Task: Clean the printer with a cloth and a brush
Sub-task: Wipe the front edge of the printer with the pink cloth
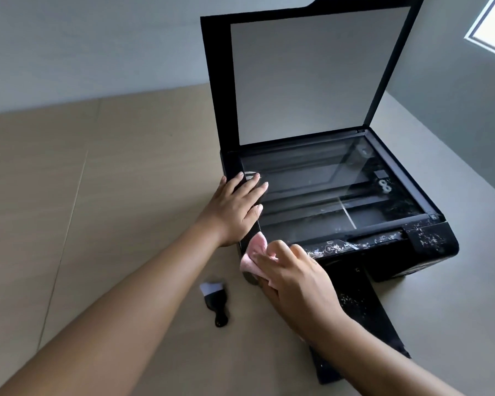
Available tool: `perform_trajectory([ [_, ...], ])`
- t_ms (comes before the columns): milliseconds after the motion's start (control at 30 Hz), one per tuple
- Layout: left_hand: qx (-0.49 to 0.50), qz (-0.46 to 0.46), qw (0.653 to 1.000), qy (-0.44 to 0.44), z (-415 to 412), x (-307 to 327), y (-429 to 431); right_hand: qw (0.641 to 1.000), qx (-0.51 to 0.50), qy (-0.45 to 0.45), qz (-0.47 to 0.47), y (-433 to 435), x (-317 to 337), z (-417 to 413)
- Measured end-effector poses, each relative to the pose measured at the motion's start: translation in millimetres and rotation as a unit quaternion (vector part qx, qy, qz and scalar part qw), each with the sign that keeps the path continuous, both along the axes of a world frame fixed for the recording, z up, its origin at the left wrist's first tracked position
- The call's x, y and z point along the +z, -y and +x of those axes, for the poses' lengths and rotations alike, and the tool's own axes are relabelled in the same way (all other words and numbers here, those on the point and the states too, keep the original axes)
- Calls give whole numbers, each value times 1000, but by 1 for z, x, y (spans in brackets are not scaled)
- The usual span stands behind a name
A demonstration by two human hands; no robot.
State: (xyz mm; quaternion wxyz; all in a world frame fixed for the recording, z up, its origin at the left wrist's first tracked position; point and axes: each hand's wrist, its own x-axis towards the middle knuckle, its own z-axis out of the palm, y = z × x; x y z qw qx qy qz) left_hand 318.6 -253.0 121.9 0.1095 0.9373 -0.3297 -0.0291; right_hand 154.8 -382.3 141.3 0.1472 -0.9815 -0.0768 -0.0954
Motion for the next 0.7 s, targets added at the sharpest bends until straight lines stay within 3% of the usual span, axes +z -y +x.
perform_trajectory([
  [200, 3, -21, 1000, 2, 0, -1, 0, 997, -64, 40, 18, 40, -22, -22],
  [467, 12, 41, 999, 19, -5, 5, 8, 996, -59, 24, 66, -16, -14, -18],
  [600, 62, -16, 998, -30, -5, 8, 22, 995, -82, 40, 49, 1, -8, -17],
  [700, 96, -67, 993, 4, -9, 0, 25, 988, -126, 67, 54, 28, -15, -24],
])
